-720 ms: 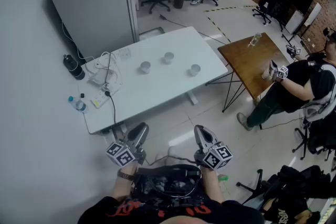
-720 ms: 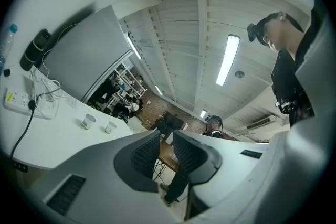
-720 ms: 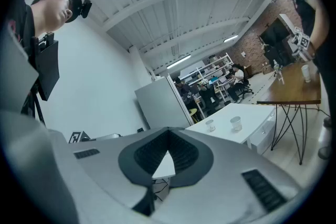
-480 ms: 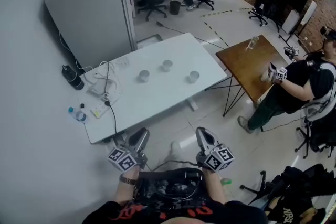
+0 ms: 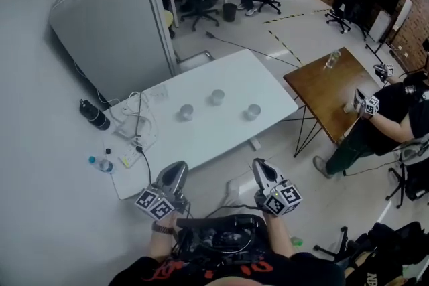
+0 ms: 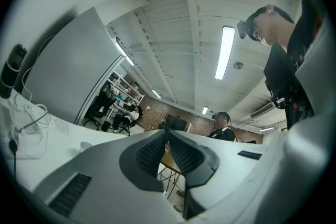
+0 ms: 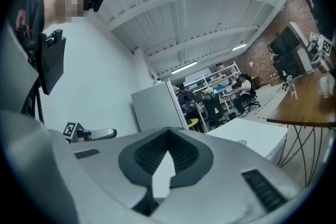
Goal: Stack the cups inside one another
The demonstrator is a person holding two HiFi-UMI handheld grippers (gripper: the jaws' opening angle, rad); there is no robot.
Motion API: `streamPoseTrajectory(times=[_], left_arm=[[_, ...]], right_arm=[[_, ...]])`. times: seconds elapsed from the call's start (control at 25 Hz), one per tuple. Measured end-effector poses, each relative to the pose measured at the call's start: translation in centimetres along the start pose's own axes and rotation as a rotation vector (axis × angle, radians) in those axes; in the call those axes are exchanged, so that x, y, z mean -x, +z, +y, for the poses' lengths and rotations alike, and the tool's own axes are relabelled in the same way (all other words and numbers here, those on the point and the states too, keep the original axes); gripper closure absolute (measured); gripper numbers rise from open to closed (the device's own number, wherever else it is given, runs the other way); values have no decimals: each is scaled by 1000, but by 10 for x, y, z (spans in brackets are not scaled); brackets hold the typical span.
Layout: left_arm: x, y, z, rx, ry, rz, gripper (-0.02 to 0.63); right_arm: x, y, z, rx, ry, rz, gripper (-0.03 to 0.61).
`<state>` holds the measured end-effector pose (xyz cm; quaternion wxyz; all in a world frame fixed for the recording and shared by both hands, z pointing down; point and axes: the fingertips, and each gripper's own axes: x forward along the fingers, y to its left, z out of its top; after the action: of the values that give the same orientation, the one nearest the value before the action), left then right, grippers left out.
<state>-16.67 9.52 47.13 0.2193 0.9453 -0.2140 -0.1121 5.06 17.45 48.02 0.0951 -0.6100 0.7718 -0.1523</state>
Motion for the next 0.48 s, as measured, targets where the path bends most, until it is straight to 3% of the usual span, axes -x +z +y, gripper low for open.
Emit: streamPoseTrajectory(times=[0.16,0.48], left_arm=[[-43,19,23,-79,47,8,589],[-121,31,47,-79,138,-11,589]], right_arm=[[-33,16,-42,-13,24,-12,574],[-80,63,-124,-36,70,-39,574]])
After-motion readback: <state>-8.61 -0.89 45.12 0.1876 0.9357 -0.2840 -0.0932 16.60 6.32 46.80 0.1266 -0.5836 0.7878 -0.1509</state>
